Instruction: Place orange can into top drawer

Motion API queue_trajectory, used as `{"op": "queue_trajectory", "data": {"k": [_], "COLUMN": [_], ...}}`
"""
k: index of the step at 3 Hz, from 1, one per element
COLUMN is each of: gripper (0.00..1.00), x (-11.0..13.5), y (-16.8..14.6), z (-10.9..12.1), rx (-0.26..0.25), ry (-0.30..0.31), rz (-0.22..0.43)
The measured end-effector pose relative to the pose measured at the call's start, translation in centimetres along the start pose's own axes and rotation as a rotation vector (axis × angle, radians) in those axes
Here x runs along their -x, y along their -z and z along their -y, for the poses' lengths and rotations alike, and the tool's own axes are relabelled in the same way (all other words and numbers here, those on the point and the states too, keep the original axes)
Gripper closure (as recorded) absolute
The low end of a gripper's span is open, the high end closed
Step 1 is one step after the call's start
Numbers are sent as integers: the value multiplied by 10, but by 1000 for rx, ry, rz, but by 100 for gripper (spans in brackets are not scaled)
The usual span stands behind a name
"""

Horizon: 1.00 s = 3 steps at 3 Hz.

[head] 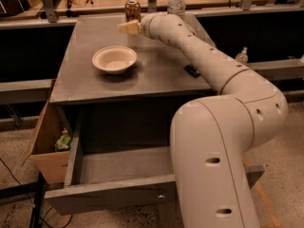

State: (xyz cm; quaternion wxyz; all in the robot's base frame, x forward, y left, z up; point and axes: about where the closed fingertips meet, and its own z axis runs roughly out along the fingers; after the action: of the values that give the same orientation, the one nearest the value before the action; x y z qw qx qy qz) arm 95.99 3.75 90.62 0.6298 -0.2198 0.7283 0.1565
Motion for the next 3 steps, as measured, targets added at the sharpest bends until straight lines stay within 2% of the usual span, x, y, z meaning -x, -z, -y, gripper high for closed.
{"op": "queue_trajectory", "data": {"k": [1,2,3], "gripper": [0,0,0], "x": [8,8,10], "y": [-15,-29,-47], "z": [8,13,10], "rx": [-59,-72,-46], "ry": [22,29,8], "rz": [28,47,75]}}
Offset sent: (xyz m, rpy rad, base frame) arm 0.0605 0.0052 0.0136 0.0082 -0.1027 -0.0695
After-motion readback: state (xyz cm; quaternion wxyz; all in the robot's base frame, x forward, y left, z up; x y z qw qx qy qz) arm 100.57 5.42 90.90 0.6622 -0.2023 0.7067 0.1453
